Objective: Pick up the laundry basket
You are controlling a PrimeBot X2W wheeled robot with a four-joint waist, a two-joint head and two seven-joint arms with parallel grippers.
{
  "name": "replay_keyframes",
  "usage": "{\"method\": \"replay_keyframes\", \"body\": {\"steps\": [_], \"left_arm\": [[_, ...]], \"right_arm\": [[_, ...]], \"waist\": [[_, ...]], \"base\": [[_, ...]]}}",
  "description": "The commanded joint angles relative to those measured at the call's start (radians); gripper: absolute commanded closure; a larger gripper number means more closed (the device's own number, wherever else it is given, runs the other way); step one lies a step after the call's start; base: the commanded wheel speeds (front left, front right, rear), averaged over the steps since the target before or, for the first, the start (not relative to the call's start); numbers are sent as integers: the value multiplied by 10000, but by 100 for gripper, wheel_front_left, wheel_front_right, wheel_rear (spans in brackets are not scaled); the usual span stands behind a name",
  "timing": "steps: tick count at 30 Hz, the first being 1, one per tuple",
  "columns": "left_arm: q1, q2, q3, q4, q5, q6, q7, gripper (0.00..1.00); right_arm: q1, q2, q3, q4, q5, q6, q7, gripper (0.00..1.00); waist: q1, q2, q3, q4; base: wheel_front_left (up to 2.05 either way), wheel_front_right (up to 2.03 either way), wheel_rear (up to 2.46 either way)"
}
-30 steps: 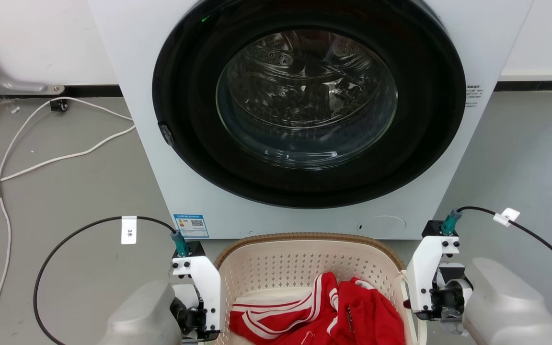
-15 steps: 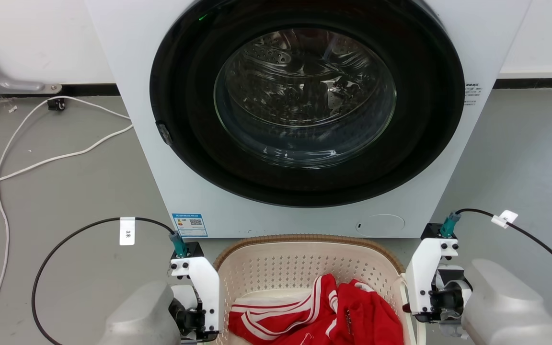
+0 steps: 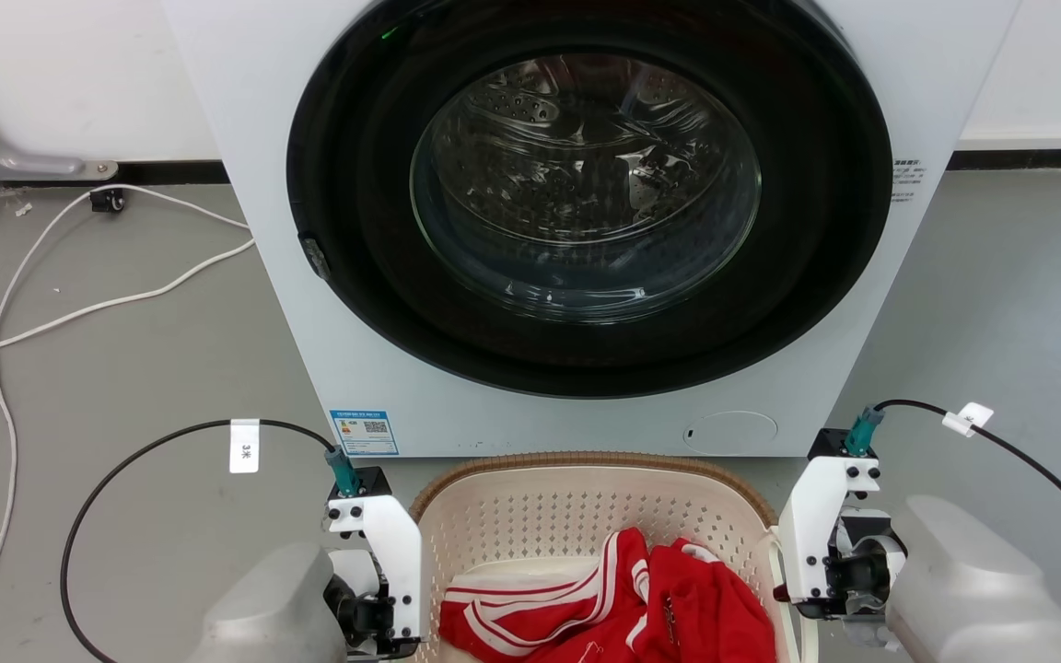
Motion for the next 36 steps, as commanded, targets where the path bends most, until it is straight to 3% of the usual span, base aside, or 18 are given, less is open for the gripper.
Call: {"method": "replay_keyframes", "body": {"steps": [1,36], "left_arm": [[-73,-189,-31,-112,-112,-115,-21,100],[-130,-193,-419,-80,-476,-118,-135,100]], "right_arm": [[-106,236,29,-51,84,32,38,100],[-132,257,173,34,311,32,-74,100]], "waist": [[0,-1,-3,-2],[0,-1,46,8]], "base": [[0,0,0],[0,0,0]]}}
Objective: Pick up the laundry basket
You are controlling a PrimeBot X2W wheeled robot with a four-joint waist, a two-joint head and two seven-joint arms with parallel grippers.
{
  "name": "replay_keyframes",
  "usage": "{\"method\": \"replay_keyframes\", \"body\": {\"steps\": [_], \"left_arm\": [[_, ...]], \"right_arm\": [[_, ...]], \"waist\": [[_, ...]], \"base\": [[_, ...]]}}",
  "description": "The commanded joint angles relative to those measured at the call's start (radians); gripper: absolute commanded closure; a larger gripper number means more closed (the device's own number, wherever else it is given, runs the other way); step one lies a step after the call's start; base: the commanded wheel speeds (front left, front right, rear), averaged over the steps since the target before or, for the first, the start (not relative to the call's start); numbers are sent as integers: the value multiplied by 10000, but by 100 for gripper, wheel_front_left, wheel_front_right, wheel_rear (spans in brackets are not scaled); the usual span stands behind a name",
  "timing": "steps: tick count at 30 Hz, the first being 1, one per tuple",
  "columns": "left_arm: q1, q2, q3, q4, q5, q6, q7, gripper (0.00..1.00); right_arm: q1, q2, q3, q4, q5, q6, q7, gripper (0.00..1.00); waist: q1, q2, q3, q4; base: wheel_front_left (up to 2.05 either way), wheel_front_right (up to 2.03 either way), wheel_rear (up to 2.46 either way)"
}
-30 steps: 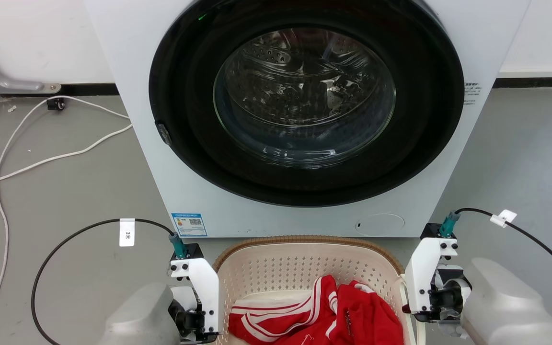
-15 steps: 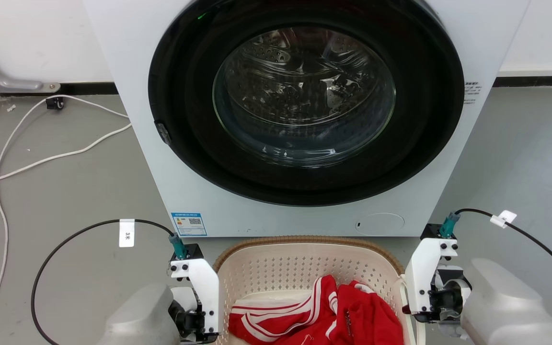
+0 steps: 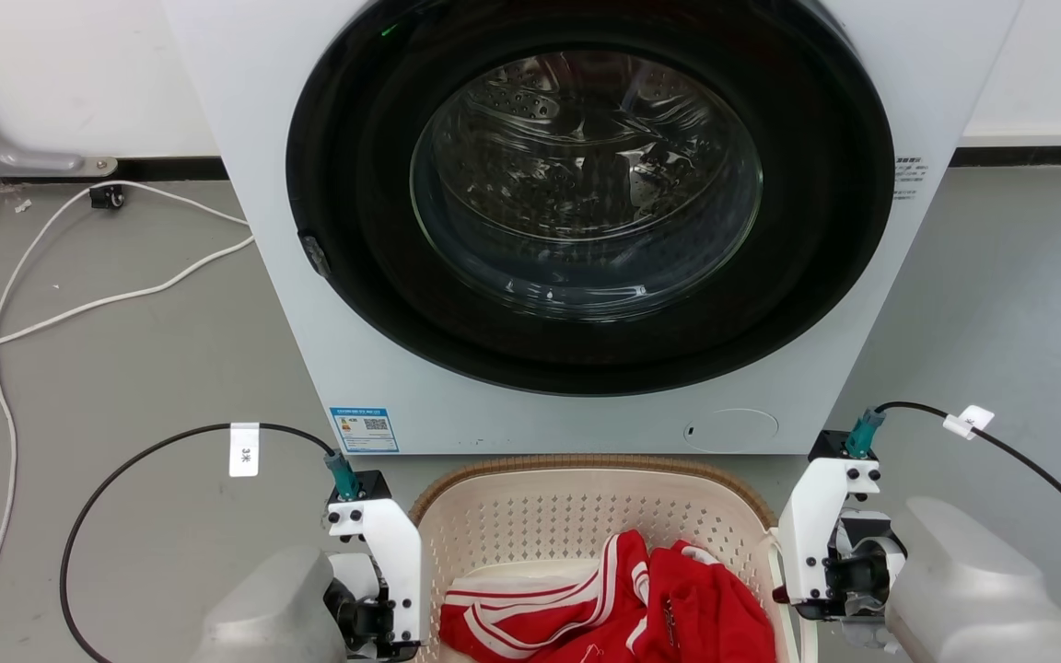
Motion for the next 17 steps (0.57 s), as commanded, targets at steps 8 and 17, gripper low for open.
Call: {"method": "replay_keyframes", "body": {"steps": [8,17], "left_arm": [[-162,-260,-79,-128,-127,-120,-77,100],[-192,-272,-137,-106,-255,-120,-106,100]], "right_arm": [[-134,234,47,-61,131,32,9,100],[-143,235,51,-37,209,32,21,100]], "waist": [[-1,0,10,-4],[-1,0,16,2]], "base": [[0,0,0],[0,0,0]]}}
